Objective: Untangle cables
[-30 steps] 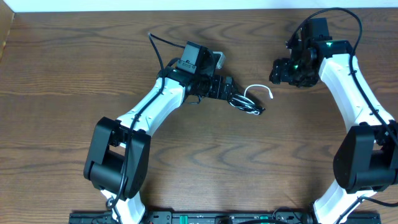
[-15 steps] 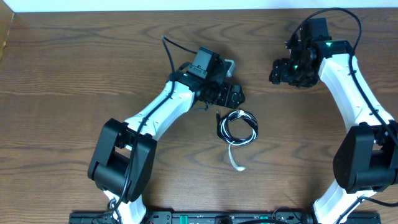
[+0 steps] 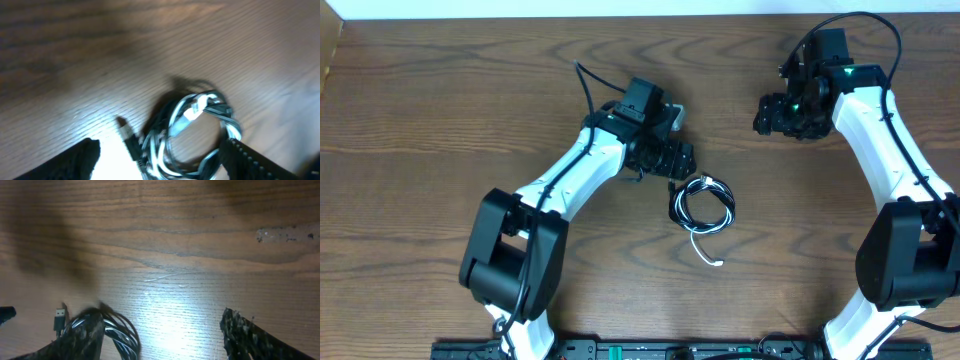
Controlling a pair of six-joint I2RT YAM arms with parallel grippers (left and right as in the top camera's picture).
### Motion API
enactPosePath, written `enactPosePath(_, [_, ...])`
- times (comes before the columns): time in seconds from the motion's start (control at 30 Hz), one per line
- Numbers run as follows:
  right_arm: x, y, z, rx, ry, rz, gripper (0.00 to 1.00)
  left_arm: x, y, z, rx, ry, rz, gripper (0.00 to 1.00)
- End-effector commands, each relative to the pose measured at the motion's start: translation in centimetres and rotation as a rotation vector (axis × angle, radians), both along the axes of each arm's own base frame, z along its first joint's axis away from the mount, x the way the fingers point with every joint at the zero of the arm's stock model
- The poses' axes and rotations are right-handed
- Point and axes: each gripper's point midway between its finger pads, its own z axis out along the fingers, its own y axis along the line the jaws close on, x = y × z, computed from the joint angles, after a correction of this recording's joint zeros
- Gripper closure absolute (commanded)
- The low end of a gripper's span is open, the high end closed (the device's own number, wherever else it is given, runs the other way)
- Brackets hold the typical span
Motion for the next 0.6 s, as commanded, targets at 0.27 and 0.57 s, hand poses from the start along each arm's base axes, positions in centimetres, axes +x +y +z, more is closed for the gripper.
enactPosePath(0.27, [0.3,0.0,1.4,-0.008,-0.041,0.011,0.32,-0.8,0.4,-3.2,0.099,0.06,0.01,0.46])
enactPosePath(0.57, [0.6,0.0,1.5,-0.007,-0.052,0.011,0.32,-1.4,-0.5,-1.4,0.096,0.075,0.025,0.53])
